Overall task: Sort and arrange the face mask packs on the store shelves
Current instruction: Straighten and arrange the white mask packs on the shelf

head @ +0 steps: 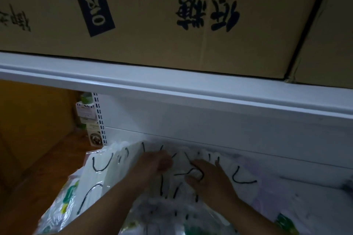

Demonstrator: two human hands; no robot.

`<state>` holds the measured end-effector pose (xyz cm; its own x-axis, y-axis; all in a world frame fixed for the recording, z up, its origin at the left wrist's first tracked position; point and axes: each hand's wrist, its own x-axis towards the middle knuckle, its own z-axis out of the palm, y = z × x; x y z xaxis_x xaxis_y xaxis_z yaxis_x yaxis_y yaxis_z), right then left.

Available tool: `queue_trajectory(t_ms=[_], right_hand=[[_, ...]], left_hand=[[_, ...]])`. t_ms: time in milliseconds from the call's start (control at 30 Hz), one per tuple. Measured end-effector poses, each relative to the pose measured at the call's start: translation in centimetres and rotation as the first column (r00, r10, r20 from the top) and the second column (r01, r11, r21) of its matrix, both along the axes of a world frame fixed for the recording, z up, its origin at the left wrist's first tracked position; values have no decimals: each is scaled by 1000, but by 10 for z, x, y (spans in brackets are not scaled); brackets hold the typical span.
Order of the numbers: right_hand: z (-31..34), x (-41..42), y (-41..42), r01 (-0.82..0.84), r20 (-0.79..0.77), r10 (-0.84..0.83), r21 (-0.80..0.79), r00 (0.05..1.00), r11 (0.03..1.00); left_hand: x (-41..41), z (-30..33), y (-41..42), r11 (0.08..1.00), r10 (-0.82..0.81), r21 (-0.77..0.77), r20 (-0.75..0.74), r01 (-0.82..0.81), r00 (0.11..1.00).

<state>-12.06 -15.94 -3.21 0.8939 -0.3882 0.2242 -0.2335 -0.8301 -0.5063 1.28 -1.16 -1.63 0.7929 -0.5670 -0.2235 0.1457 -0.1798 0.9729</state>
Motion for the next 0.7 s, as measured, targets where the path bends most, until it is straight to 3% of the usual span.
queue_trajectory(t_ms=[67,167,267,367,467,567,700], right_hand=[[7,6,17,-107,57,108,-33,992,994],[8,20,37,-270,-115,252,-183,961,945],[0,30,42,-339,-314,268,-195,911,920],[-5,31,42,-350,-342,269,-199,900,916],[-6,29,28,-232,-353,152,-197,923,952],[-9,22,10,-140,-482,37,-180,875,974],[-20,13,1,-170,-557,47,-171,829,970]], left_hand=[[0,10,3,991,-29,-136,-263,-8,964],[-2,5,19,978,-133,-202,-405,54,905],[-2,-5,34,993,-74,-111,-428,29,901],[8,-11,44,995,-13,-95,-469,-35,883],[15,-8,50,979,19,-167,-507,-120,862],[19,-10,52,974,31,-180,-502,-139,865],[15,-9,50,979,33,-162,-477,-125,878]])
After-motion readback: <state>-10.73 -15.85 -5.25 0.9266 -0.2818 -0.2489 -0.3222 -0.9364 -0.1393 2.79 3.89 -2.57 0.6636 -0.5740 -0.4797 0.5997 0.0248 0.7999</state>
